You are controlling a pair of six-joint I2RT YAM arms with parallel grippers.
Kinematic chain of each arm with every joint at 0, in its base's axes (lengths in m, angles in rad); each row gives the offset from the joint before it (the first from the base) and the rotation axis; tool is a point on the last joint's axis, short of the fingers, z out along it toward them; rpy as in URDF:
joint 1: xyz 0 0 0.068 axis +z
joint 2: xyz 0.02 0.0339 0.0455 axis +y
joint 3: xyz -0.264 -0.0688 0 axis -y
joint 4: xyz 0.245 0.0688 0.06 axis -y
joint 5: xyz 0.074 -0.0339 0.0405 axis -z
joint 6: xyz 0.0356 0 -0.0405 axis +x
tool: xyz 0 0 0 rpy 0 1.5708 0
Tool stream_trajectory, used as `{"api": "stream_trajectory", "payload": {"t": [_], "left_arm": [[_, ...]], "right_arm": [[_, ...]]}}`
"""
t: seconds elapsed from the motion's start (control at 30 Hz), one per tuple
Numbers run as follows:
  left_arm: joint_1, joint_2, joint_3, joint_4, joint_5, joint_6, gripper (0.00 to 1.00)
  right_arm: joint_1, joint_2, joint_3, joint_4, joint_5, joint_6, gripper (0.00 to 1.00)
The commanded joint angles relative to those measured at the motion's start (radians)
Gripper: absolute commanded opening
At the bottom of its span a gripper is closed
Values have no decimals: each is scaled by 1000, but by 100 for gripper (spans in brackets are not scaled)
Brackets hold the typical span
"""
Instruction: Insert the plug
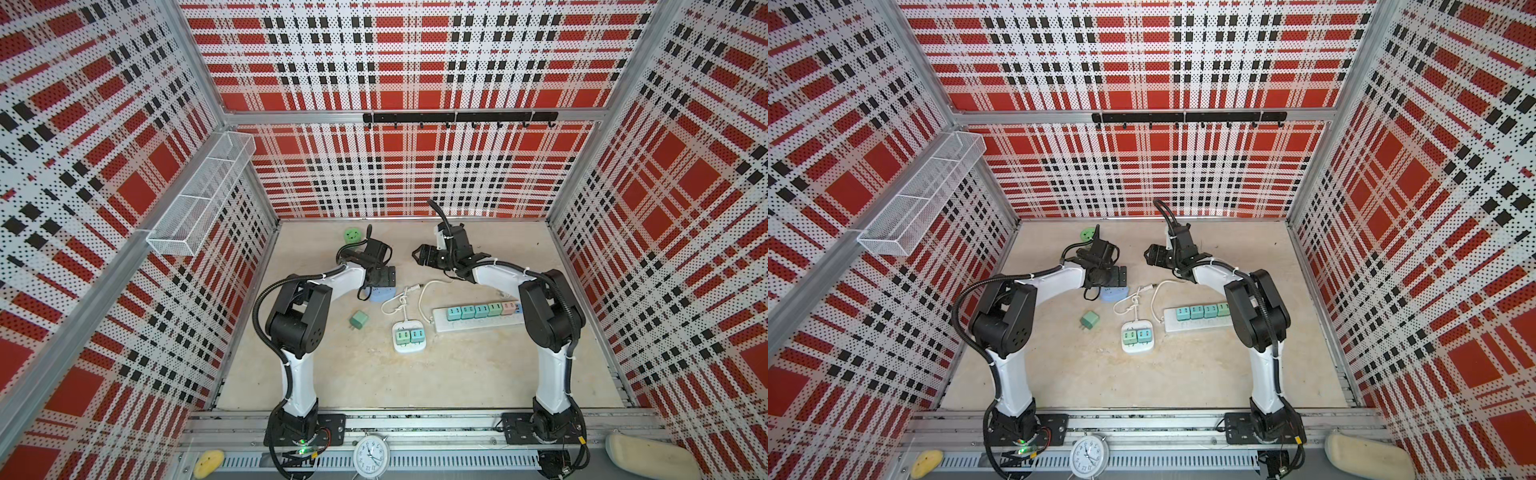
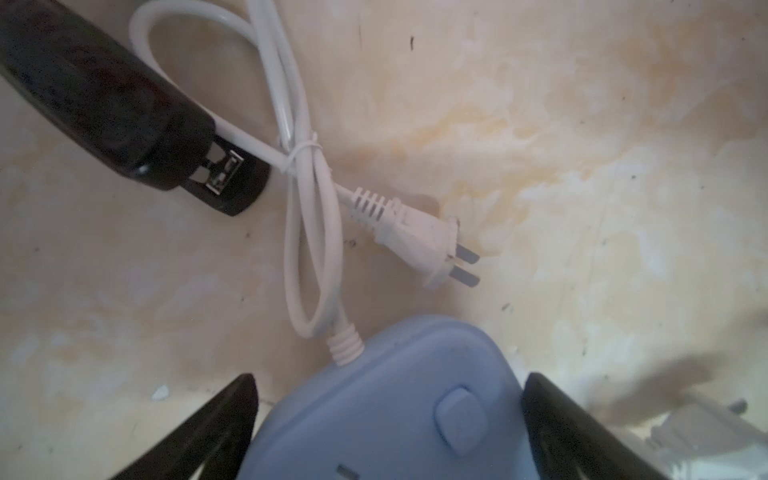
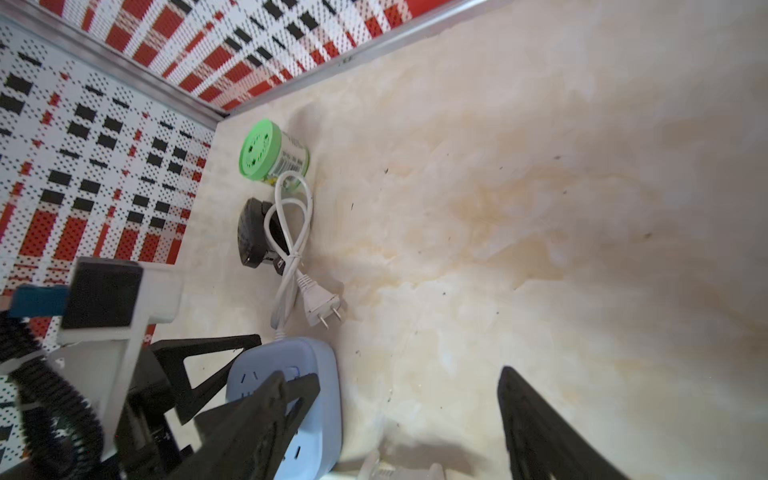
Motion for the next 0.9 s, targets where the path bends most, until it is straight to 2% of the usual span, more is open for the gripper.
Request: {"api": "stream_trajectory", "payload": {"t": [0.0,0.1,0.2,0.37,0.53,0.77,0.83,0.87], "left_arm": [[-4,-88,-93,30,45,9,99],[-9,-192,-156,55,26,-8,99],[-14,-281,-216,71,16,-9,99],[13,-319,-260,93,88,-14,99],[36,-490,-386,156,-44,-88,99],[56,-801,-487,-29,-251,-168,99],[85,-884,-549,-18,-232,-190,99],[94,-921,-580,-4,-189,-194,99]], "right_arm": [[40,36,61,2,-7,18,78],[77,70,111,-24,4,18,73],[114,97,169,-75,36,-7,72],[132,97,170,-67,66,8,73],[186,121,220,-111,105,-19,72],[242,227,342,-206,139,-29,70],[260,252,366,-219,143,-28,70],[269,262,370,-219,145,-23,70]]}}
